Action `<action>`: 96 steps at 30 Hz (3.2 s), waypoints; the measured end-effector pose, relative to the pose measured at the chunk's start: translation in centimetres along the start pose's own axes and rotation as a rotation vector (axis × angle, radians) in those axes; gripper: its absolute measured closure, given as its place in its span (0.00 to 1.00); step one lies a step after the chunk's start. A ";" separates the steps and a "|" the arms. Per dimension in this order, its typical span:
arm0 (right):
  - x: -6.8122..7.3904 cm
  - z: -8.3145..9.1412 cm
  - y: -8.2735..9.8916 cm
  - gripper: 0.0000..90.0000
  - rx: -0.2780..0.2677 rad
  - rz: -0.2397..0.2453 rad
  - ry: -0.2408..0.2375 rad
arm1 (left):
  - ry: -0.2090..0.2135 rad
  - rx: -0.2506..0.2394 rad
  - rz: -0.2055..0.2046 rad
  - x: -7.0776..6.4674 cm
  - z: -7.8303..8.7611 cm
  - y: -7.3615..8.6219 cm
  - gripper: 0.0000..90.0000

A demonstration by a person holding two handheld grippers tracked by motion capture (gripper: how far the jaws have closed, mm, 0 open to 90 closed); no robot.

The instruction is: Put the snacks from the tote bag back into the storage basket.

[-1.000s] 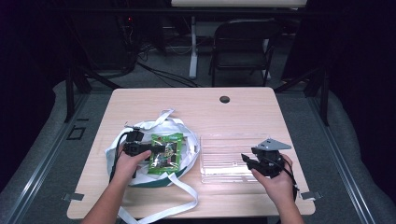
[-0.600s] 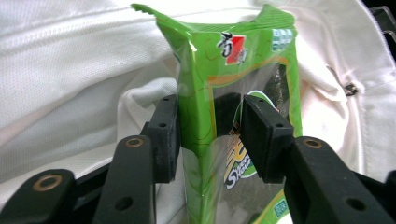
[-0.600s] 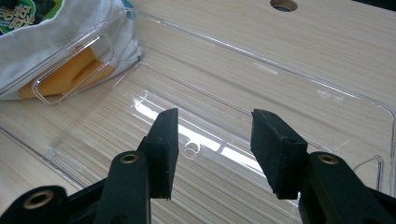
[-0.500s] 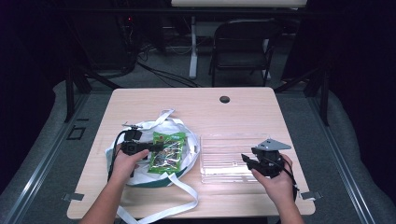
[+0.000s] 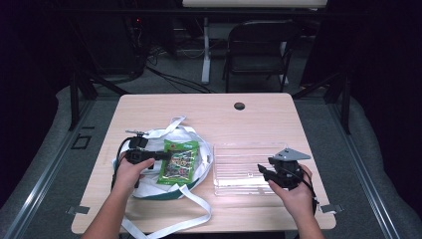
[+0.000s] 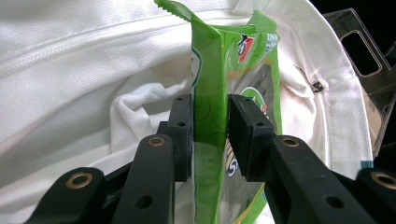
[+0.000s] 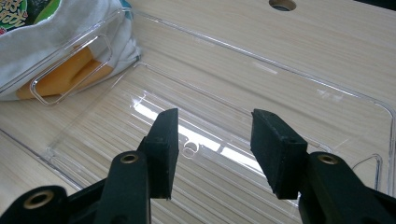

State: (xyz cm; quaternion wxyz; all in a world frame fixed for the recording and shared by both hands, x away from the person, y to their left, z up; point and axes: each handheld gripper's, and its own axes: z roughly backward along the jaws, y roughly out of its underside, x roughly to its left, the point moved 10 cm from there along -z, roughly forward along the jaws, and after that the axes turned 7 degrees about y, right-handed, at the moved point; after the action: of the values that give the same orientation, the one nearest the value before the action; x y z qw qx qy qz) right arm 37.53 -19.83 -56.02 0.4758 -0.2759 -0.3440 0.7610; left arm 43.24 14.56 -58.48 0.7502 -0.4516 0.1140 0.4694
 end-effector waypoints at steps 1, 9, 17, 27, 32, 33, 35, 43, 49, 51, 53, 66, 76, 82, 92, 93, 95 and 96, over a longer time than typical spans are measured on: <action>0.0 0.0 0.0 0.58 0.000 0.000 0.000 | 0.002 0.000 0.002 0.0 0.0 0.0 0.79; 0.0 0.0 0.0 0.58 0.000 0.000 -0.002 | 0.019 -0.007 0.004 -0.1 0.2 -0.1 0.80; 0.0 0.0 0.0 0.58 -0.001 -0.001 -0.002 | 0.031 -0.016 -0.005 -0.4 0.7 -0.4 0.82; 0.0 0.0 0.0 0.58 -0.002 -0.001 0.001 | 0.029 -0.021 -0.019 -0.7 1.1 -0.6 0.82; 0.0 0.0 0.0 0.58 -0.001 -0.001 0.000 | 0.018 -0.028 -0.033 -0.8 1.4 -0.9 0.82; 0.0 0.0 0.1 0.58 0.001 0.000 0.000 | 0.016 -0.030 -0.032 -0.8 1.4 -0.9 0.82; 0.0 0.0 0.1 0.58 0.001 0.000 0.000 | 0.016 -0.031 -0.035 -0.9 1.6 -0.9 0.82; -0.1 0.0 0.1 0.58 0.001 0.000 0.000 | 0.011 -0.036 -0.052 -1.0 1.9 -1.1 0.82; -0.1 0.0 0.1 0.58 0.001 0.000 0.001 | 0.008 -0.044 -0.061 -1.2 2.2 -1.3 0.82; -0.1 0.0 0.1 0.58 0.001 0.000 0.001 | 0.009 -0.047 -0.063 -1.3 2.3 -1.4 0.82; -0.1 0.0 0.1 0.58 0.000 0.000 0.002 | 0.009 -0.051 -0.064 -1.4 2.3 -1.4 0.82; -0.1 0.0 0.0 0.58 -0.004 0.002 0.004 | 0.001 -0.079 -0.106 -2.0 3.2 -2.0 0.83; -0.1 0.0 0.0 0.58 -0.005 0.003 0.002 | 0.004 -0.123 -0.141 -2.6 4.0 -2.7 0.83; -0.1 0.0 0.0 0.58 -0.005 0.004 0.002 | 0.004 -0.146 -0.163 -3.1 4.3 -3.0 0.83; 0.0 0.0 0.0 0.58 -0.009 0.008 0.000 | 0.001 -0.190 -0.203 -3.9 4.9 -3.5 0.83; 0.0 0.0 0.0 0.58 -0.009 0.008 -0.001 | 0.001 -0.190 -0.203 -3.9 4.9 -3.5 0.83; 0.0 0.0 0.0 0.58 -0.009 0.008 -0.001 | 0.002 -0.197 -0.210 -4.2 5.0 -3.6 0.83; 0.0 0.0 0.0 0.58 -0.009 0.009 -0.001 | 0.003 -0.198 -0.212 -4.2 5.0 -3.6 0.83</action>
State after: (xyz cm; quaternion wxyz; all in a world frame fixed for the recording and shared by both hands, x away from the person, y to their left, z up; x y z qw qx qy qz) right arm 37.52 -19.82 -56.00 0.4709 -0.2790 -0.3468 0.7616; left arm 42.67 15.38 -51.08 0.7471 -0.5337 0.0198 0.3958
